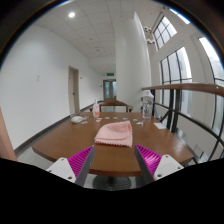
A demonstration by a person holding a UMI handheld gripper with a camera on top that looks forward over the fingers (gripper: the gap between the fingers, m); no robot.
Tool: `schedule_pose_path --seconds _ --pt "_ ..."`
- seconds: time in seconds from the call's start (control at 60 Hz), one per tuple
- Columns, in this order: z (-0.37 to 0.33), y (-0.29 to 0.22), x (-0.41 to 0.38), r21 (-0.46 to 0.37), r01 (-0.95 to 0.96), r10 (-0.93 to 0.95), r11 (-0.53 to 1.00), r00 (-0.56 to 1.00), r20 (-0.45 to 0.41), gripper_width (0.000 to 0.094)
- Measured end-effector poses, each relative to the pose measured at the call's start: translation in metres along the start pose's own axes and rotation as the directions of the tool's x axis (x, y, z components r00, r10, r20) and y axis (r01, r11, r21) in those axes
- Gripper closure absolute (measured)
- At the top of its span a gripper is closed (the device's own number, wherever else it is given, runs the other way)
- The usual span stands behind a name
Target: Fold towel
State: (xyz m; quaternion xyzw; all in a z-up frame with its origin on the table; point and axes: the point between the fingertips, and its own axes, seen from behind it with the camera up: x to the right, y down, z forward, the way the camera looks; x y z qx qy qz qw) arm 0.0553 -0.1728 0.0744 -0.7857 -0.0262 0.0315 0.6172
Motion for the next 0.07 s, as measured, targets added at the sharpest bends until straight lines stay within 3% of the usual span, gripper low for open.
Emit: schedule_pose_path --seconds 0.067 --pt "0.0002 0.0071 -0.0011 -0.007 -0.046 0.046 0.999 0.999 0.023 0.0101"
